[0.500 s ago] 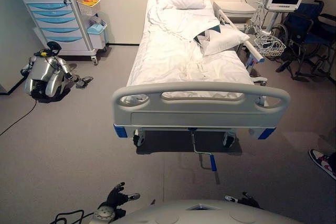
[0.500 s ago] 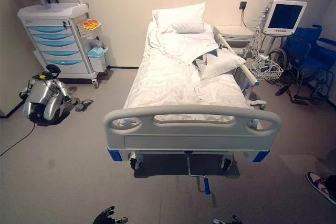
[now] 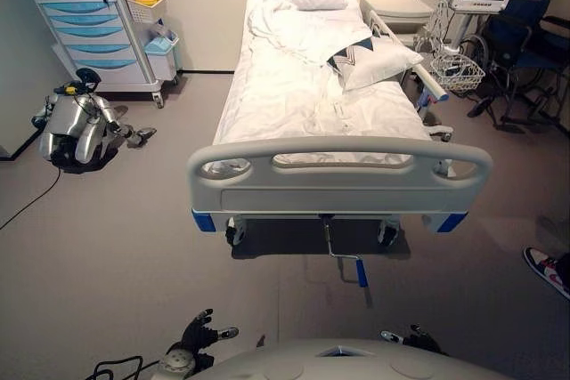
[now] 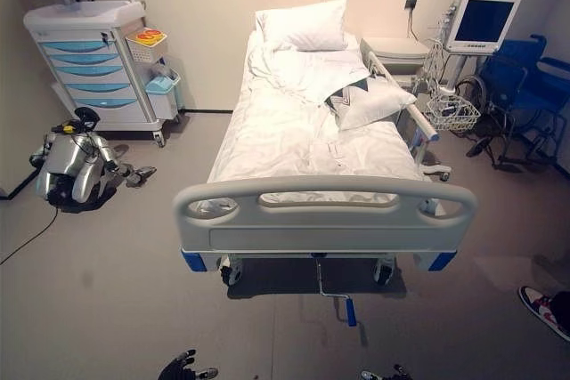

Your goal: Raise the hospital bed

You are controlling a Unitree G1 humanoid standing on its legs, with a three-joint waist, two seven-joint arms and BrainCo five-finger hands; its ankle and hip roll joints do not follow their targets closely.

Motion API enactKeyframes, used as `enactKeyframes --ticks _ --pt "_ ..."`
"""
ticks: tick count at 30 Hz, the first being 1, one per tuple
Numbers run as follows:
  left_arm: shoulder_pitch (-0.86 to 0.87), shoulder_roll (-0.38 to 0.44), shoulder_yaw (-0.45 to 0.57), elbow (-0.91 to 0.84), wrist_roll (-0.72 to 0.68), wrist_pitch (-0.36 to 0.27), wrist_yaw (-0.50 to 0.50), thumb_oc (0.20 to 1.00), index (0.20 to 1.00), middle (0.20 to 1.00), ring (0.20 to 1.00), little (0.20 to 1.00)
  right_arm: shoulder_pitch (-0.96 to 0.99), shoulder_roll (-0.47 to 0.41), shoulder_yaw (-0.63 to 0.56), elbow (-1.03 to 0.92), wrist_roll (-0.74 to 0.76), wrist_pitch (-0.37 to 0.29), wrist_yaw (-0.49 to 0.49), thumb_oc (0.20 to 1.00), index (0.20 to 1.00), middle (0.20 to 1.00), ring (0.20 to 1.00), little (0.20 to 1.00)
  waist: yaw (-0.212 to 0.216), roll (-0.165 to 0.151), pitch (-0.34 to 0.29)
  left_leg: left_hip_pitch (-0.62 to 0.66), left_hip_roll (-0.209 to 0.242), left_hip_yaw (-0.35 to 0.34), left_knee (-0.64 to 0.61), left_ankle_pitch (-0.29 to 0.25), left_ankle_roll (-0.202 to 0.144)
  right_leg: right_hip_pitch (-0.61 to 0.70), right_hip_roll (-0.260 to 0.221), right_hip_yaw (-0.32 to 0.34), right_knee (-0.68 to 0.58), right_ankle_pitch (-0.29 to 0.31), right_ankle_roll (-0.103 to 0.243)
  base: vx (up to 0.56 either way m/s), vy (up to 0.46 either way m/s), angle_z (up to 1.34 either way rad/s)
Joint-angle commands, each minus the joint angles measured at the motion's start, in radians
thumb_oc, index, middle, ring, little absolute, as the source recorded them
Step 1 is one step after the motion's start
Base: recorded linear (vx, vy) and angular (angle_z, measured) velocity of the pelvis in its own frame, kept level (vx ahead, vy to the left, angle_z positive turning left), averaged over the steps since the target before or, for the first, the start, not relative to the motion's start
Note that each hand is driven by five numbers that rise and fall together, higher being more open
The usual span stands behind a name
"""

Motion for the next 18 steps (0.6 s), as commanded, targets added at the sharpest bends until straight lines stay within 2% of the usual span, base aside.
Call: enactKeyframes --ticks 1,3,4,5,7,9,10,11,14,15,17,18 --pt "-0.132 0.018 -0.023 -0.136 -0.089 -0.073 0.041 1.0 1.0 1.0 1.0 1.0 -0.167 -0.049 0.035 -0.089 0.036 -0.054 -0.038 1.0 1.0 1.0 1.0 1.0 -0.021 0.007 0.17 -0.088 -0.002 -0.027 0.057 0.0 0.025 -0.038 -0.025 0.003 0.113 -0.074 0.048 -0.25 -0.014 -0.02" --pt "-0.163 0.035 -0.039 -0.222 -0.134 -0.084 0.052 1.0 1.0 1.0 1.0 1.0 -0.206 -0.064 0.045 -0.147 0.053 -0.068 -0.053 1.0 1.0 1.0 1.0 1.0 -0.024 0.009 0.225 -0.159 -0.004 -0.031 0.104 0.003 0.022 -0.108 -0.021 0.012 0.159 -0.075 0.044 -0.28 -0.035 0.0" --pt "-0.183 0.062 -0.06 -0.344 -0.168 -0.098 0.055 1.0 1.0 1.0 1.0 1.0 -0.237 -0.078 0.062 -0.219 0.056 -0.081 -0.07 1.0 1.0 1.0 1.0 1.0 -0.027 0.012 0.276 -0.227 -0.009 -0.038 0.142 0.01 0.018 -0.172 -0.018 0.017 0.199 -0.076 0.042 -0.22 -0.034 -0.02" --pt "-0.183 0.062 -0.059 -0.345 -0.168 -0.097 0.055 1.0 1.0 1.0 1.0 1.0 -0.237 -0.078 0.062 -0.219 0.056 -0.081 -0.07 1.0 1.0 1.0 1.0 1.0 -0.027 0.012 0.274 -0.23 -0.009 -0.039 0.144 0.009 0.018 -0.176 -0.018 0.017 0.201 -0.077 0.041 -0.2 -0.039 -0.07" --pt "-0.232 0.098 -0.096 -0.437 -0.174 -0.104 0.061 1.0 1.0 1.0 1.0 1.0 -0.303 -0.101 0.083 -0.284 0.053 -0.089 -0.093 1.0 1.0 1.0 1.0 1.0 -0.032 0.012 0.329 -0.307 -0.003 -0.041 0.18 0.015 0.016 -0.259 -0.02 0.028 0.244 -0.076 0.043 -0.13 -0.021 -0.03" --pt "-0.252 0.11 -0.108 -0.468 -0.176 -0.101 0.064 1.0 1.0 1.0 1.0 1.0 -0.326 -0.11 0.091 -0.307 0.061 -0.093 -0.098 1.0 1.0 1.0 1.0 1.0 -0.033 0.011 0.344 -0.341 -0.001 -0.043 0.202 0.015 0.014 -0.293 -0.021 0.032 0.262 -0.076 0.042 -0.13 -0.014 -0.06" --pt "-0.294 0.137 -0.131 -0.534 -0.175 -0.11 0.068 1.0 1.0 1.0 1.0 1.0 -0.379 -0.115 0.101 -0.321 0.07 -0.101 -0.109 1.0 1.0 1.0 1.0 1.0 -0.039 0.009 0.382 -0.388 -0.004 -0.039 0.231 0.017 0.012 -0.344 -0.021 0.039 0.288 -0.074 0.041 -0.14 -0.012 -0.03" --pt "-0.295 0.137 -0.13 -0.534 -0.175 -0.109 0.068 1.0 1.0 1.0 1.0 1.0 -0.38 -0.115 0.101 -0.321 0.071 -0.102 -0.109 1.0 1.0 1.0 1.0 1.0 -0.039 0.009 0.381 -0.391 -0.004 -0.038 0.233 0.017 0.012 -0.347 -0.021 0.04 0.29 -0.075 0.041 -0.11 -0.004 -0.02" --pt "-0.316 0.174 -0.129 -0.655 -0.178 -0.114 0.079 1.0 1.0 1.0 1.0 1.0 -0.435 -0.117 0.111 -0.366 0.075 -0.103 -0.127 1.0 1.0 1.0 1.0 1.0 -0.037 0.01 0.434 -0.437 -0.001 -0.028 0.258 0.018 0.013 -0.408 -0.024 0.052 0.324 -0.072 0.04 -0.08 0.011 -0.02" --pt "-0.311 0.185 -0.127 -0.749 -0.204 -0.116 0.09 1.0 1.0 1.0 1.0 1.0 -0.447 -0.128 0.116 -0.419 0.085 -0.11 -0.134 1.0 1.0 1.0 1.0 1.0 -0.032 0.01 0.435 -0.487 -0.001 -0.026 0.26 0.024 0.015 -0.468 -0.023 0.061 0.335 -0.071 0.039 -0.08 0.03 -0.04" --pt "-0.31 0.191 -0.128 -0.776 -0.208 -0.115 0.096 1.0 1.0 1.0 1.0 1.0 -0.452 -0.13 0.115 -0.437 0.086 -0.111 -0.14 1.0 1.0 1.0 1.0 1.0 -0.031 0.008 0.435 -0.515 -0.001 -0.023 0.266 0.026 0.016 -0.496 -0.025 0.063 0.342 -0.07 0.039 -0.05 0.012 -0.12" --pt "-0.312 0.206 -0.138 -0.848 -0.211 -0.118 0.1 1.0 1.0 1.0 1.0 1.0 -0.462 -0.139 0.108 -0.487 0.1 -0.118 -0.154 1.0 1.0 1.0 1.0 1.0 -0.031 0.01 0.435 -0.572 -0.002 -0.021 0.282 0.027 0.016 -0.55 -0.028 0.064 0.356 -0.067 0.039 -0.05 0.005 -0.09"
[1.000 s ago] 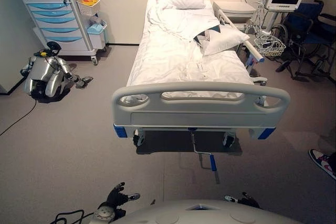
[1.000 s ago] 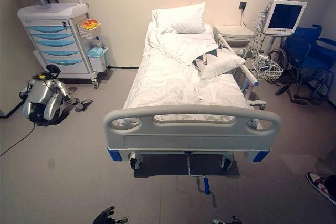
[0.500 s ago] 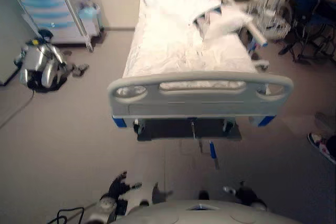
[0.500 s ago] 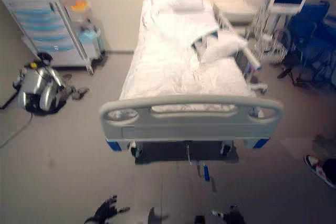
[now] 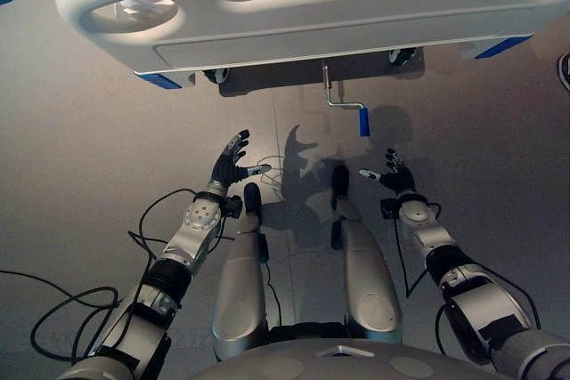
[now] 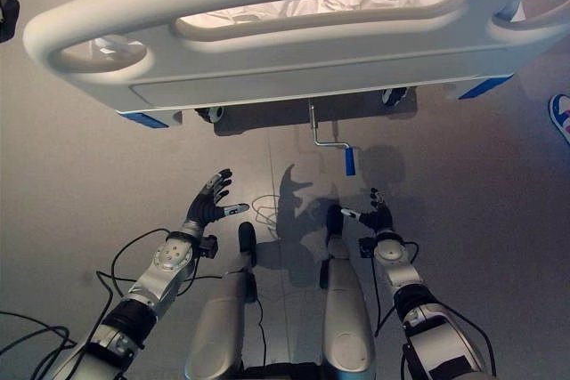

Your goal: Raise the hospital bed

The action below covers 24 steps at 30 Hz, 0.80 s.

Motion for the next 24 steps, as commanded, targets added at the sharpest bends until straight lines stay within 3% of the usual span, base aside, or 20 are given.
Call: enactKeyframes --ticks 1,7,13,24 --pt "0.015 0.026 0.017 -0.108 -0.028 -0.043 0.024 1.0 1.0 1.0 1.0 1.0 0.0 -0.029 0.017 -0.109 0.044 -0.047 -0.037 1.0 1.0 1.0 1.0 1.0 0.009 -0.008 -0.02 -0.08 -0.001 -0.018 0.071 0.005 0.018 -0.048 -0.026 0.007 0.159 -0.108 0.072 -0.04 0.005 -0.02" --pt "-0.004 0.09 0.001 -0.304 -0.007 -0.071 0.045 1.0 1.0 1.0 1.0 1.0 -0.028 -0.062 -0.019 -0.276 0.017 -0.076 -0.117 1.0 1.0 1.0 1.0 1.0 0.004 -0.014 -0.02 -0.228 -0.008 -0.018 0.113 -0.002 0.022 -0.192 -0.033 0.013 0.188 -0.102 0.072 -0.01 0.001 0.0" --pt "-0.003 0.101 -0.015 -0.384 -0.036 -0.072 0.044 1.0 1.0 1.0 1.0 1.0 -0.096 -0.068 -0.02 -0.258 0.069 -0.078 -0.138 1.0 1.0 1.0 1.0 1.0 0.013 -0.014 -0.02 -0.27 -0.013 -0.018 0.12 -0.01 0.023 -0.226 -0.039 0.01 0.187 -0.099 0.071 0.0 0.0 0.0" --pt "0.012 0.157 -0.017 -0.484 -0.025 -0.053 0.067 1.0 1.0 1.0 1.0 1.0 -0.271 -0.112 0.028 -0.252 0.237 -0.075 -0.124 1.0 1.0 1.0 1.0 1.0 0.032 -0.039 -0.02 -0.312 -0.022 -0.02 0.105 -0.007 0.022 -0.256 -0.043 -0.004 0.163 -0.092 0.066 0.0 0.004 0.01"
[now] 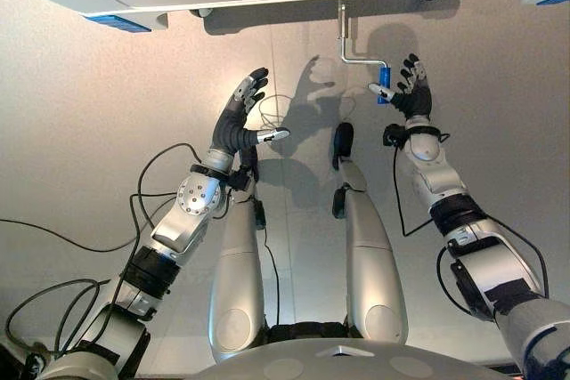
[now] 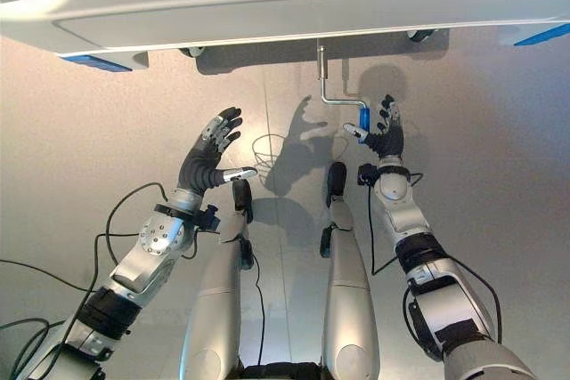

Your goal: Raise the hospital bed

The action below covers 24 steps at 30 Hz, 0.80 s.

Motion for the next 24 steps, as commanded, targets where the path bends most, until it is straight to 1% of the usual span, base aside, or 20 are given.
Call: enactKeyframes --ticks 1,5,7,9,10,11,12,13,14,15,17,18,22,24 --pt "0.049 0.047 0.023 -0.15 -0.01 -0.034 0.016 1.0 1.0 1.0 1.0 1.0 -0.022 -0.031 0.03 -0.028 0.058 -0.048 0.002 1.0 1.0 1.0 1.0 1.0 0.016 -0.035 -0.023 -0.039 -0.023 0.0 0.028 -0.001 0.032 0.015 -0.041 0.001 0.068 -0.068 0.078 0.0 0.0 0.0" --pt "0.053 0.056 0.027 -0.17 -0.007 -0.03 0.021 1.0 1.0 1.0 1.0 1.0 -0.058 -0.036 0.042 0.019 0.093 -0.038 0.013 1.0 1.0 1.0 1.0 1.0 0.018 -0.039 -0.023 -0.039 -0.023 0.0 0.019 0.0 0.032 0.017 -0.041 -0.005 0.062 -0.068 0.077 0.0 0.0 0.0" --pt "0.05 0.062 0.023 -0.177 -0.001 -0.032 0.024 1.0 1.0 1.0 1.0 1.0 -0.085 -0.038 0.05 0.082 0.116 -0.027 0.024 1.0 1.0 1.0 1.0 1.0 0.021 -0.04 -0.023 -0.039 -0.024 -0.001 0.018 0.0 0.031 0.019 -0.041 -0.007 0.06 -0.068 0.077 0.01 0.003 0.03" --pt "0.04 0.067 0.016 -0.186 -0.002 -0.032 0.021 1.0 1.0 1.0 1.0 1.0 -0.128 -0.048 0.066 0.181 0.125 -0.009 0.038 1.0 1.0 1.0 1.0 1.0 0.026 -0.038 -0.023 -0.04 -0.025 -0.002 0.018 -0.002 0.03 0.02 -0.04 -0.009 0.058 -0.069 0.077 0.02 0.006 0.04" --pt "0.031 0.063 0.006 -0.191 -0.011 -0.035 0.019 1.0 1.0 1.0 1.0 1.0 -0.172 -0.054 0.078 0.277 0.133 0.011 0.055 1.0 1.0 1.0 1.0 1.0 0.031 -0.036 -0.023 -0.04 -0.024 -0.002 0.019 -0.003 0.031 0.021 -0.04 -0.011 0.057 -0.069 0.076 0.0 0.0 0.0" --pt "0.031 0.063 0.007 -0.191 -0.011 -0.035 0.019 1.0 1.0 1.0 1.0 1.0 -0.175 -0.055 0.079 0.28 0.134 0.01 0.057 1.0 1.0 1.0 1.0 1.0 0.031 -0.036 -0.023 -0.041 -0.024 -0.002 0.019 -0.003 0.031 0.02 -0.04 -0.011 0.057 -0.069 0.076 0.0 0.0 0.0" --pt "0.02 0.059 0.0 -0.193 -0.016 -0.036 0.017 1.0 1.0 1.0 1.0 1.0 -0.202 -0.061 0.09 0.344 0.128 0.027 0.071 1.0 1.0 1.0 1.0 1.0 0.035 -0.034 -0.023 -0.043 -0.026 -0.004 0.02 -0.003 0.03 0.02 -0.039 -0.011 0.057 -0.069 0.076 0.0 0.0 0.0" --pt "0.012 0.052 -0.004 -0.197 -0.02 -0.036 0.015 1.0 1.0 1.0 1.0 1.0 -0.222 -0.061 0.095 0.391 0.135 0.036 0.084 1.0 1.0 1.0 1.0 1.0 0.039 -0.03 -0.023 -0.047 -0.025 -0.006 0.021 -0.004 0.03 0.018 -0.04 -0.013 0.057 -0.07 0.076 0.0 0.0 0.0" --pt "-0.004 0.044 -0.013 -0.199 -0.029 -0.04 0.006 1.0 1.0 1.0 1.0 1.0 -0.247 -0.068 0.107 0.487 0.127 0.066 0.118 1.0 1.0 1.0 1.0 1.0 0.046 -0.021 -0.023 -0.049 -0.026 -0.007 0.022 -0.004 0.031 0.015 -0.04 -0.016 0.061 -0.071 0.076 0.0 0.0 0.0" --pt "-0.005 0.043 -0.013 -0.199 -0.03 -0.04 0.005 1.0 1.0 1.0 1.0 1.0 -0.249 -0.069 0.108 0.49 0.128 0.065 0.12 1.0 1.0 1.0 1.0 1.0 0.046 -0.02 -0.023 -0.05 -0.026 -0.008 0.023 -0.004 0.031 0.014 -0.04 -0.017 0.061 -0.071 0.076 0.0 0.0 0.0" --pt "-0.022 0.035 -0.028 -0.199 -0.036 -0.043 -0.005 1.0 1.0 1.0 1.0 1.0 -0.273 -0.075 0.111 0.566 0.117 0.089 0.14 1.0 1.0 1.0 1.0 1.0 0.055 -0.008 -0.023 -0.056 -0.027 -0.01 0.027 -0.005 0.032 0.012 -0.041 -0.02 0.064 -0.074 0.075 0.0 0.0 0.0" --pt "-0.029 0.035 -0.03 -0.203 -0.037 -0.046 -0.007 1.0 1.0 1.0 1.0 1.0 -0.288 -0.083 0.117 0.614 0.086 0.103 0.145 1.0 1.0 1.0 1.0 1.0 0.062 0.002 -0.023 -0.059 -0.028 -0.012 0.029 -0.005 0.033 0.01 -0.041 -0.02 0.067 -0.075 0.076 0.0 0.0 0.0" --pt "-0.042 0.027 -0.033 -0.203 -0.031 -0.047 -0.008 1.0 1.0 1.0 1.0 1.0 -0.291 -0.083 0.112 0.657 0.07 0.115 0.157 1.0 1.0 1.0 1.0 1.0 0.069 0.013 -0.023 -0.061 -0.031 -0.012 0.028 -0.005 0.033 0.008 -0.041 -0.022 0.066 -0.077 0.077 0.0 0.002 0.01" --pt "-0.051 0.018 -0.037 -0.198 -0.029 -0.045 -0.005 1.0 1.0 1.0 1.0 1.0 -0.295 -0.078 0.104 0.687 0.056 0.123 0.16 1.0 1.0 1.0 1.0 1.0 0.073 0.024 -0.023 -0.061 -0.032 -0.014 0.027 -0.005 0.034 0.004 -0.041 -0.022 0.071 -0.08 0.076 0.02 0.013 0.03"
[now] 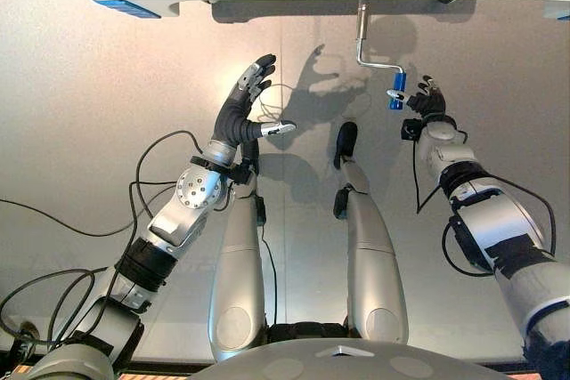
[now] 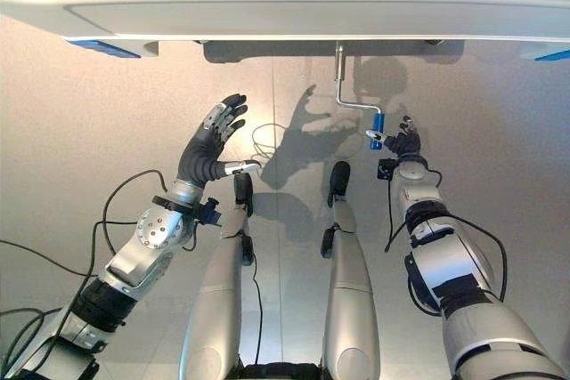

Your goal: Raise the hospital bed

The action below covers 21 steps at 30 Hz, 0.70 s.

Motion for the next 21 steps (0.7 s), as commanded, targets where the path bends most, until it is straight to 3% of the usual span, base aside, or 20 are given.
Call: enactKeyframes --ticks 1,10,11,12,15,21 --pt "0.013 -0.011 0.004 -0.134 -0.003 -0.048 -0.007 1.0 1.0 1.0 1.0 1.0 -0.019 -0.045 0.031 0.016 -0.041 0.01 0.006 1.0 1.0 1.0 1.0 1.0 0.016 0.035 -0.023 -0.027 -0.028 0.008 0.029 -0.006 0.035 0.017 -0.034 0.005 0.085 -0.08 0.076 0.02 0.011 0.03" --pt "0.005 -0.012 0.0 -0.144 0.003 -0.047 -0.006 1.0 1.0 1.0 1.0 1.0 -0.029 -0.04 0.032 -0.005 -0.03 0.0 0.01 1.0 1.0 1.0 1.0 1.0 0.021 0.042 -0.023 -0.035 -0.028 0.009 0.031 -0.009 0.037 0.006 -0.038 0.006 0.094 -0.083 0.078 0.0 0.0 0.0" --pt "0.006 -0.011 -0.001 -0.147 0.001 -0.047 -0.007 1.0 1.0 1.0 1.0 1.0 -0.033 -0.04 0.034 -0.006 -0.028 -0.001 0.011 0.84 0.84 0.84 0.84 0.84 0.02 0.041 -0.023 -0.037 -0.029 0.008 0.034 -0.009 0.037 0.006 -0.037 0.006 0.095 -0.083 0.078 0.0 0.0 0.0" --pt "0.005 -0.01 -0.001 -0.149 -0.001 -0.047 -0.007 1.0 1.0 1.0 1.0 1.0 -0.038 -0.038 0.032 -0.006 -0.022 -0.002 0.009 0.592 0.592 0.592 0.592 0.592 0.021 0.042 -0.023 -0.037 -0.028 0.008 0.034 -0.009 0.037 0.003 -0.037 0.006 0.096 -0.084 0.077 0.0 0.0 0.0" --pt "0.004 -0.007 -0.005 -0.15 -0.008 -0.045 -0.009 1.0 1.0 1.0 1.0 1.0 -0.045 -0.036 0.037 -0.011 -0.015 -0.003 0.012 0.216 0.216 0.216 0.216 0.216 0.023 0.043 -0.023 -0.041 -0.029 0.007 0.031 -0.007 0.036 0.002 -0.037 0.006 0.096 -0.086 0.077 0.0 0.0 0.0" --pt "0.013 0.001 -0.008 -0.151 -0.008 -0.043 -0.01 1.0 1.0 1.0 1.0 1.0 -0.053 -0.022 0.037 -0.038 0.015 -0.016 0.009 0.2 0.2 0.2 0.2 0.2 0.024 0.039 -0.023 -0.046 -0.03 0.006 0.034 -0.009 0.038 -0.002 -0.036 0.008 0.099 -0.086 0.078 0.0 0.0 0.0"
